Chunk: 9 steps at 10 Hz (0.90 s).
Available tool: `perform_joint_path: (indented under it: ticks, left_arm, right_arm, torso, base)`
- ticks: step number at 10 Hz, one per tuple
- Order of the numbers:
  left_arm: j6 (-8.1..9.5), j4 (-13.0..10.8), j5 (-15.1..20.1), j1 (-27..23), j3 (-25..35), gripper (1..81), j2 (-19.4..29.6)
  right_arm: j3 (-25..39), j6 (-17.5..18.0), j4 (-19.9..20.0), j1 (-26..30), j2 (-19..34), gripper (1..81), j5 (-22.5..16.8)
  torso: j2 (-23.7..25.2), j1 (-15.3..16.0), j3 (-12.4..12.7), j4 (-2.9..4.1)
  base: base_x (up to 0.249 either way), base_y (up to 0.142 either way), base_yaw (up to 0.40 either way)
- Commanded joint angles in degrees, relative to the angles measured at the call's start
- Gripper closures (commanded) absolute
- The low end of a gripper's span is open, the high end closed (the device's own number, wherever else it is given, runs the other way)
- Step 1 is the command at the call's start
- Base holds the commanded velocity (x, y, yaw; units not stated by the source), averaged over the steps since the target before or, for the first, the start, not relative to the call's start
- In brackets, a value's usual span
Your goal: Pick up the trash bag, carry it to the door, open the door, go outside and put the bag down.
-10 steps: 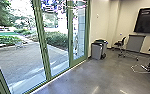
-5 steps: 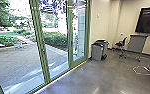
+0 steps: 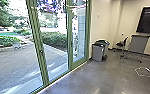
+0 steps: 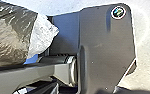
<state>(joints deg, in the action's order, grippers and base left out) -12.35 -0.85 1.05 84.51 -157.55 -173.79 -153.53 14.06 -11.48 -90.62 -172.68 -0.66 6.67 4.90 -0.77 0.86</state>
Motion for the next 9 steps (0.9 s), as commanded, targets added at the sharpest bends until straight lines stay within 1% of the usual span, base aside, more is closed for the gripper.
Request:
perform_joint_path:
  ticks: [1, 2, 3, 9]
  left_arm:
    - [-0.57, -2.9, 1.8, -2.9, 0.0, 81.1, 0.9]
    - [-0.57, -4.3, 1.8, -2.6, 0.0, 81.1, 1.0]
    - [-0.57, -5.1, 1.8, -2.6, 0.0, 81.1, 0.9]
    - [-0.57, -5.0, 1.7, -2.5, 0.0, 81.1, 0.9]
  right_arm:
    - [-0.2, -0.1, -1.3, 2.4, -0.1, 1.0, -3.1]
    - [-0.5, 0.0, -1.3, 2.4, -0.2, 1.0, -3.1]
    - [-0.7, 0.0, -1.3, 2.4, -0.3, 1.0, -3.1]
    - [-1.1, 0.0, -1.3, 2.2, -1.0, 1.0, -3.1]
  torso:
    - [0.0, 0.0, 0.0, 0.00]
    - [0.0, 0.0, 0.0, 0.00]
    - [0.0, 0.0, 0.0, 0.00]
    - [0.0, 0.0, 0.0, 0.00]
  base:
    - [0.160, 0.000, 0.000]
    - [0.160, 0.000, 0.000]
    - [0.160, 0.000, 0.000]
    - [0.160, 0.000, 0.000]
